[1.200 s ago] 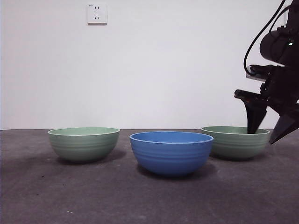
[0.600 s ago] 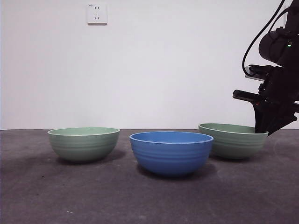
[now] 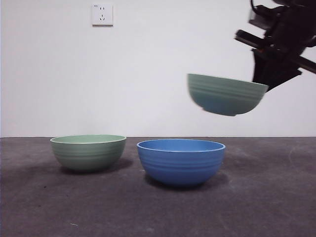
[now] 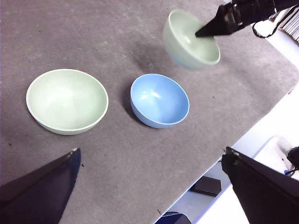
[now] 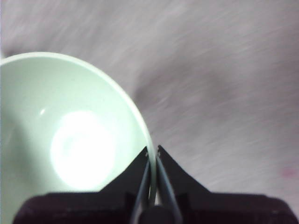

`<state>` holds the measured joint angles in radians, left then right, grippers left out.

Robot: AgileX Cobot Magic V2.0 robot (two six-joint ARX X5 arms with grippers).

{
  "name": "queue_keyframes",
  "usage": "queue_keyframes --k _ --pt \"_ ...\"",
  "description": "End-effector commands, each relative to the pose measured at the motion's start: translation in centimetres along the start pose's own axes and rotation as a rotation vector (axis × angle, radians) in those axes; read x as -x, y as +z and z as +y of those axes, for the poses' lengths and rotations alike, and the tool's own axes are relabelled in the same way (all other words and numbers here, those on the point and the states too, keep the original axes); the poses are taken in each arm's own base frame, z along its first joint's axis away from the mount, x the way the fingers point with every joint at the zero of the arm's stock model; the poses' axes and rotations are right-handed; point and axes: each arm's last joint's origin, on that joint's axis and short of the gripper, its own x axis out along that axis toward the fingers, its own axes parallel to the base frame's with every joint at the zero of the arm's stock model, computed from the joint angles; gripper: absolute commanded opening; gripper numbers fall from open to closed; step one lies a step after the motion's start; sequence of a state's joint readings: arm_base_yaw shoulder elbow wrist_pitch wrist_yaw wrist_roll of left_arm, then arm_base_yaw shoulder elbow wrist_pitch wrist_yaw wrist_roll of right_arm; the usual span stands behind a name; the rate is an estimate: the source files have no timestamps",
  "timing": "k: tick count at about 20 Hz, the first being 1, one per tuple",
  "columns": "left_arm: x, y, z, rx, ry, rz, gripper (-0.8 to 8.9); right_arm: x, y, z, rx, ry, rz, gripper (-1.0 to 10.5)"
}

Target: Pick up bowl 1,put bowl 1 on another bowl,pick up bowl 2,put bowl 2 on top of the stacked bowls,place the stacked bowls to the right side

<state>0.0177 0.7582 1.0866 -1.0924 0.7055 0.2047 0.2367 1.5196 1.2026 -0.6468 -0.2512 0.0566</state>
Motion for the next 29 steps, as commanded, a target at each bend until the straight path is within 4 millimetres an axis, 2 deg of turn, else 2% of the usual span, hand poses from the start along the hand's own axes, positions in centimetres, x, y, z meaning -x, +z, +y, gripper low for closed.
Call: queue_keyframes --k 1,3,6,16,19,22,26,29 --pt "0.0 0.0 0.0 0.002 0.001 -0.001 5.66 -1.2 -0.5 2.0 0.043 0.039 0.055 -0.1" --pt "0.0 0.0 0.0 0.002 0.001 -0.001 5.66 -2.0 -0.9 3.8 0.095 0.027 0.077 -0.1" --pt "0.0 0.0 0.0 0.002 0.001 0.0 5.66 -3.5 -1.4 5.3 0.145 -0.003 0.115 -0.1" --pt "-0.2 0.1 0.2 0.013 -0.002 0.012 5.66 -8.0 -2.5 6.5 0.195 -0.003 0.208 -0.1" --pt "-0.4 0.2 0.4 0.018 -0.003 0.018 5.66 -8.1 -2.5 6.9 0.22 0.003 0.205 0.2" --pt "-0.6 0.3 0.6 0.023 -0.004 0.023 5.66 -8.1 -2.5 6.9 0.218 0.005 0.208 2.2" --pt "-1.1 0.4 1.0 0.039 -0.007 0.042 5.66 -7.4 -2.4 7.4 0.231 0.016 0.188 2.3" --pt "-1.4 0.6 1.4 0.05 -0.01 0.056 5.66 -5.8 -2.1 7.9 0.244 0.028 0.14 2.3"
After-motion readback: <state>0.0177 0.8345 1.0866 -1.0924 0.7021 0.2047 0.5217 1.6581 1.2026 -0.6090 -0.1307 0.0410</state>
